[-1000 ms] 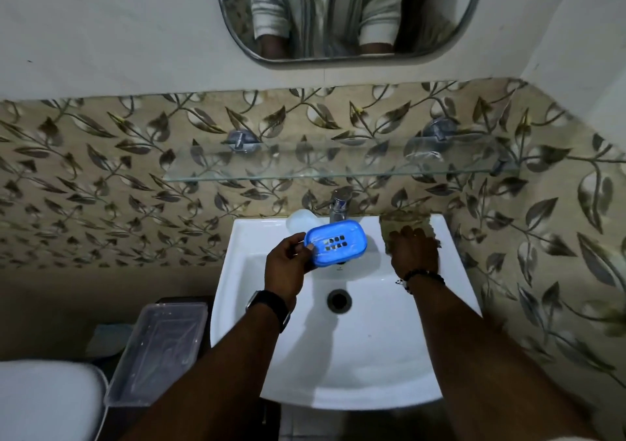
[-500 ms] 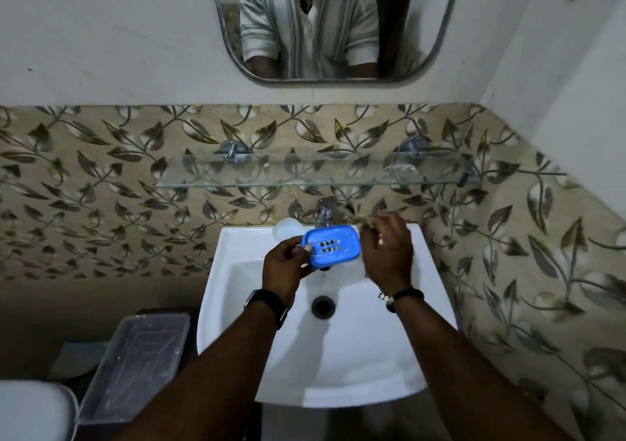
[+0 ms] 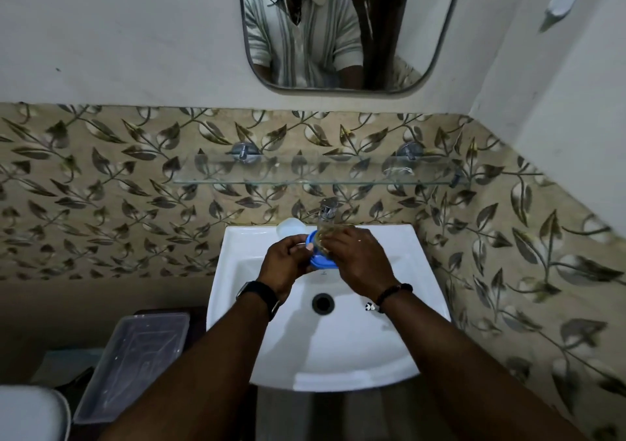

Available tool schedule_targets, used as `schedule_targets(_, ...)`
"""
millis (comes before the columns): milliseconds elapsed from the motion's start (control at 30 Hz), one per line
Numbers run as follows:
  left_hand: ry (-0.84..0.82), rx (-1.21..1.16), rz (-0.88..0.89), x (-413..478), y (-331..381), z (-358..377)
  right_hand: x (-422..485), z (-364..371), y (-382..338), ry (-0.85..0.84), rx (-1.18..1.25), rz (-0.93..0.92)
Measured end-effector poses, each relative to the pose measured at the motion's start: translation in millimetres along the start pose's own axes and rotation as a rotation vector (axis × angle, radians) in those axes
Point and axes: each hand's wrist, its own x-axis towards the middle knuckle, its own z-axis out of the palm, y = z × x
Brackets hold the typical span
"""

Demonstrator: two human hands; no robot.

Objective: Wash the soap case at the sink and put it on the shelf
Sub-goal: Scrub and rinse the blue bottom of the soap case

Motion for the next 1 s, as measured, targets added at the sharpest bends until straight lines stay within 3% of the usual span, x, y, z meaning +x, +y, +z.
schedule_targets(133,0.017,0.0,0.056,-3.7,7.5,-2.9,2.4,1.6,-10.3,0.061,-0.114,0.23)
schedule_targets(233,0.015,-0.007,0.041,-4.5,5.9,-2.2,11.0,5.0,-28.6,0.133,0.092,0.356)
schedule_targets(367,0.0,-0.023,0.007,-6.3,7.9,-9.8,16.6,3.4,-55.5,0.092,0.434,0.298)
schedule_targets(500,-0.034,-0.028,0.004,-10.1,10.3,-19.5,13.7,-8.6,-41.8,0.02,0.248,0.158)
schedule_targets(567,-0.048,-0.033,0.003,-10.9,12.7,-18.3,16.5,-7.2,-44.6,0.046,0.163,0.213)
schedule_targets(667,-0.044,-0.031,0.001,-8.7,20.0,-17.3,19.8,5.5,-66.4,0.05,0.16,0.302)
schedule_targets(1000,0.052,-0.101,-0.026,-10.6,24.2,-21.3,11.6,-4.4,-55.3,-0.12,0.249,0.182)
